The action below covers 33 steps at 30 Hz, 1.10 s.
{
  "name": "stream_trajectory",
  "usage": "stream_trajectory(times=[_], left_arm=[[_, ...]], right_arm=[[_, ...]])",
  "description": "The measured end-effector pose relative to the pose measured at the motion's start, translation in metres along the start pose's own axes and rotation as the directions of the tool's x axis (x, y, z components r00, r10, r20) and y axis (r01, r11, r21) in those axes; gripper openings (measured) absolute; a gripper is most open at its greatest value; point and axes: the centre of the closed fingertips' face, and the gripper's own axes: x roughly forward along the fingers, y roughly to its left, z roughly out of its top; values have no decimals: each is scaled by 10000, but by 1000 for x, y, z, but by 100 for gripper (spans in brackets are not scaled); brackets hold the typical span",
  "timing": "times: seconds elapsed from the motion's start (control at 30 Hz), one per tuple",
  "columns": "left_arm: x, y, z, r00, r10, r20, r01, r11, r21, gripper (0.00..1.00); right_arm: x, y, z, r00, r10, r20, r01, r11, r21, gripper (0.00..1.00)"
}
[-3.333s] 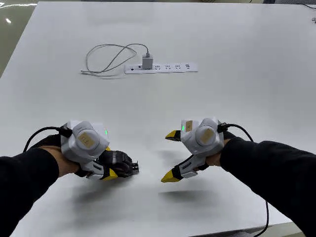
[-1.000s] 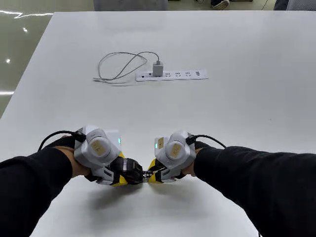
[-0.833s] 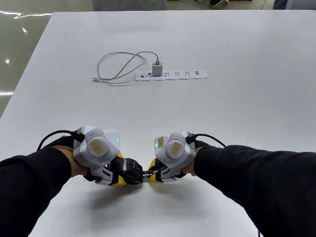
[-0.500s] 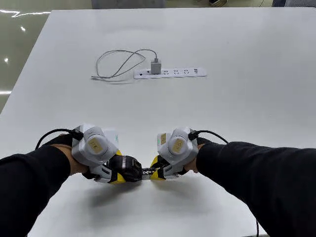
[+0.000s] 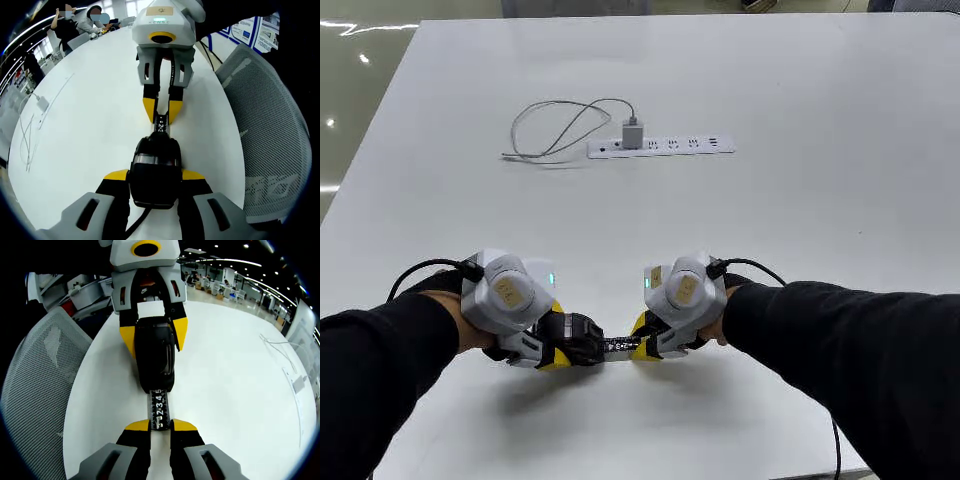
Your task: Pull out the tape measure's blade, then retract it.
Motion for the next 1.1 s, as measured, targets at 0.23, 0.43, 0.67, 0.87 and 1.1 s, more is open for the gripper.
stream_trajectory(times=[0.23, 0.43, 0.67, 0.87, 1.1], left_arm=[[0, 0, 0, 10000, 16, -13, -16, 10000, 1, 31], [0, 0, -1, 10000, 39, 8, -39, 10000, -50, 31], [0, 0, 0, 10000, 44, -9, -45, 10000, -26, 31], [0, 0, 0, 10000, 61, -14, -61, 10000, -9, 31], [0, 0, 0, 10000, 63, -8, -63, 10000, -2, 31]], right_arm=[[-1, 0, -2, 10000, 44, -21, -44, 10000, -16, 10], [-3, -1, -5, 10000, 40, -41, -40, 10000, 26, 10], [-5, -1, -9, 10000, 8, -77, -8, 10000, 6, 10], [-8, -2, -13, 9999, 30, -137, -30, 10000, -52, 10], [-12, -1, -17, 9998, 22, -196, -21, 10000, 48, 10]])
